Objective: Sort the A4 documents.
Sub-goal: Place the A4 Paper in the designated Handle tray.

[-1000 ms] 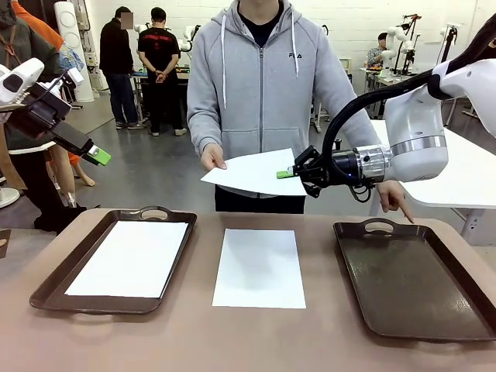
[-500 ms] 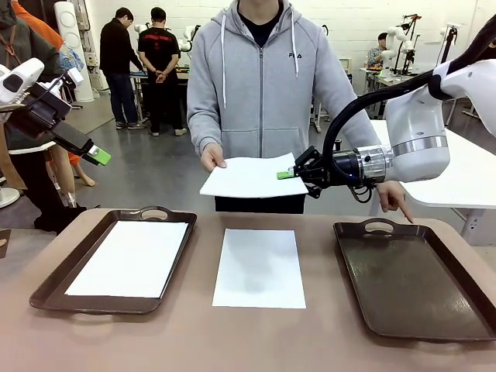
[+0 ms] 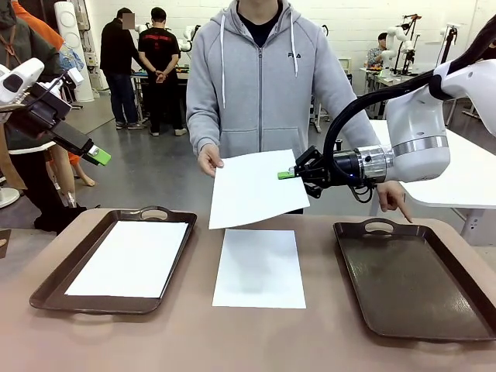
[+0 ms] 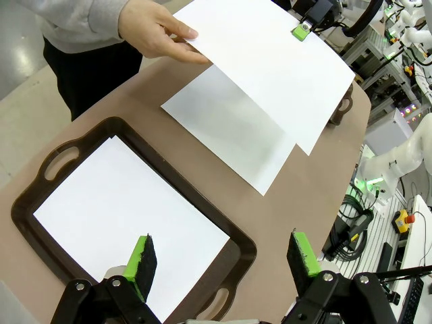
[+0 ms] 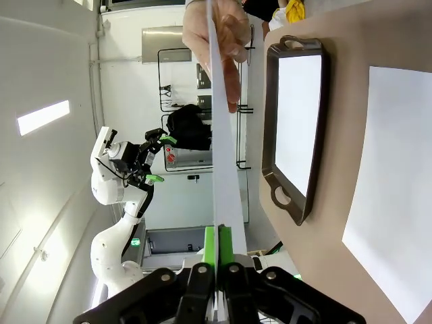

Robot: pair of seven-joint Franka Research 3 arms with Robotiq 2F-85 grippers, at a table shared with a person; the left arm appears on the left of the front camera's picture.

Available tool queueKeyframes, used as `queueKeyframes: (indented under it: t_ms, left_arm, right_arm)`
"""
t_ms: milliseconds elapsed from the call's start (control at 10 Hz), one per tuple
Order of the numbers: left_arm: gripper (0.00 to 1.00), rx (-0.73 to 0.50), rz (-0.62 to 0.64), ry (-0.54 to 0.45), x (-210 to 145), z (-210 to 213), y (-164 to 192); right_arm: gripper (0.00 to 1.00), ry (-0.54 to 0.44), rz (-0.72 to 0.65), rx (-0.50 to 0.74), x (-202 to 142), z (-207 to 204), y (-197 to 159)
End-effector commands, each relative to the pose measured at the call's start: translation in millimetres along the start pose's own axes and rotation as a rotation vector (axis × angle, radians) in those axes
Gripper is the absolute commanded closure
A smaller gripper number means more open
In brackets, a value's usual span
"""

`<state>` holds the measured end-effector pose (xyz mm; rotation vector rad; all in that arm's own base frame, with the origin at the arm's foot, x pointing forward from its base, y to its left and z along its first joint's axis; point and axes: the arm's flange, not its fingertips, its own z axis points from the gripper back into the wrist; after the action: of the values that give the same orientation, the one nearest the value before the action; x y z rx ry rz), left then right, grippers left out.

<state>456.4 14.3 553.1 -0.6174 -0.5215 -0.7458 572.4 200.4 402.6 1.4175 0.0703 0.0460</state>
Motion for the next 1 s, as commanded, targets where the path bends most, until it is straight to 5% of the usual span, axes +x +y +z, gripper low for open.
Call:
queueKeyframes:
  t_ms: [0, 500, 900]
  left_arm:
    - [0.0, 0.001, -0.01, -0.002, -1, 1, -1]
    - [0.0, 0.001, -0.01, -0.002, -1, 1, -1]
    - [0.0, 0.001, -0.01, -0.002, -1, 1, -1]
  right_arm:
    - [1.0, -0.011, 0.0, -0.005, 1, -2, 0]
    - [0.99, 0.0, 0.0, 0.0, 0, 0, 0]
    - [0.99, -0.087, 0.056, -0.032, -58, 92, -8]
